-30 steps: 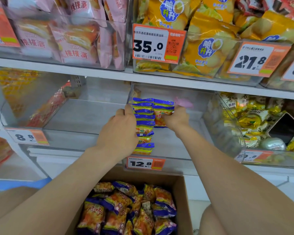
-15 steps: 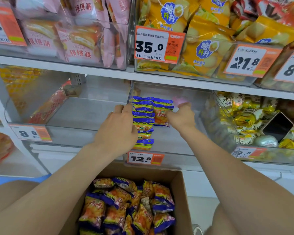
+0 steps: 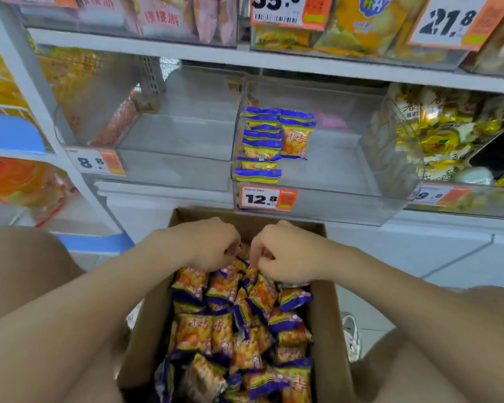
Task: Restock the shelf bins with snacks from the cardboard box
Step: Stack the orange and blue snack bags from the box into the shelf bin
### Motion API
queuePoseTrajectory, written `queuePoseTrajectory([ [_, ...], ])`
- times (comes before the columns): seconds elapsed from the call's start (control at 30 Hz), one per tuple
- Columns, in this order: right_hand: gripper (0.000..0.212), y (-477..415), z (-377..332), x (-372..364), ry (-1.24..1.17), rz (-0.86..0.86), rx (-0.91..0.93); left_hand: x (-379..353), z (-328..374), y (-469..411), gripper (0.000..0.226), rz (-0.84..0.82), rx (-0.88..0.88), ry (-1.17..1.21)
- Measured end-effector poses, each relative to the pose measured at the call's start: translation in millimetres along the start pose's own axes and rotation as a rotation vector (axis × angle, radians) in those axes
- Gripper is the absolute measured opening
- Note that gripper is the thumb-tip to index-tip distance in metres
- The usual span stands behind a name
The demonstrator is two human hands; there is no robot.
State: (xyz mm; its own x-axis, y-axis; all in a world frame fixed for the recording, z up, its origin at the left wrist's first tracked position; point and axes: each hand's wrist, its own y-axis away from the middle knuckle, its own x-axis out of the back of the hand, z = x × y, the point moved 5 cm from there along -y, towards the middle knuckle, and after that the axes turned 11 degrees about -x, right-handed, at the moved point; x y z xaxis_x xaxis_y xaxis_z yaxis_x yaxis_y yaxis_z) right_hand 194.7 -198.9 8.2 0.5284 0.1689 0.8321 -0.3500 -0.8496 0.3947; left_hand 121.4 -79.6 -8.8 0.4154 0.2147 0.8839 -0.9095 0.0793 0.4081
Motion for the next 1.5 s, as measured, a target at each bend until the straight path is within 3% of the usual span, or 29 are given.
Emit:
queuePoseTrajectory([
  [0.2, 0.018, -43, 49, -77, 0.186, -0.081, -0.192, -80, -38, -20, 0.011, -0.105, 0.094, -0.108],
  [0.3, 0.015, -52, 53, -107, 0.215, -0.108, -0.187, -104, -51, -25, 0.007, -0.184, 0.104, -0.108],
  [0.33, 0.016, -52, 51, -119, 0.206, -0.118, -0.154, -111, -55, -26, 0.013, -0.195, 0.118, -0.106],
  [0.4, 0.043, -51, 41, -143, 0.238, -0.141, -0.022, -124, -62, -30, 0.047, -0.193, 0.138, -0.074],
  [0.47, 0.058, -51, 33, -162, 0.435, -0.144, 0.124, -131, -65, -33, 0.081, -0.167, 0.133, -0.047],
  [0.57, 0.036, -54, 30, -162, 0.524, -0.070, 0.196, -135, -64, -42, 0.087, -0.125, 0.112, 0.000],
  [0.67, 0.019, -57, 34, -146, 0.361, -0.069, 0.181, -147, -63, -48, 0.072, -0.180, 0.110, -0.022],
  [0.8, 0.012, -55, 45, -109, -0.099, -0.064, -0.055, -144, -55, -52, 0.054, -0.154, 0.122, 0.009],
  [0.93, 0.015, -51, 60, -87, -0.318, -0.065, -0.312, -138, -58, -55, 0.058, -0.006, 0.189, 0.208],
  [1.03, 0.029, -42, 73, -81, -0.390, -0.072, -0.435, -144, -53, -52, 0.063, -0.008, 0.203, 0.258],
  [1.13, 0.046, -30, 77, -73, -0.472, -0.031, -0.466, -153, -46, -49, 0.071, -0.029, 0.204, 0.186],
  [1.3, 0.033, -16, 83, -49, -0.473, 0.150, -0.569, -147, -35, -48, 0.072, 0.051, 0.218, 0.130],
  [1.4, 0.030, -7, 76, -41, -0.706, 0.017, -0.552, -142, -28, -46, 0.078, 0.026, 0.270, 0.071],
  [1.5, 0.062, 4, 63, -32, -0.802, -0.098, -0.478, -143, -30, -41, 0.066, -0.018, 0.341, 0.037],
])
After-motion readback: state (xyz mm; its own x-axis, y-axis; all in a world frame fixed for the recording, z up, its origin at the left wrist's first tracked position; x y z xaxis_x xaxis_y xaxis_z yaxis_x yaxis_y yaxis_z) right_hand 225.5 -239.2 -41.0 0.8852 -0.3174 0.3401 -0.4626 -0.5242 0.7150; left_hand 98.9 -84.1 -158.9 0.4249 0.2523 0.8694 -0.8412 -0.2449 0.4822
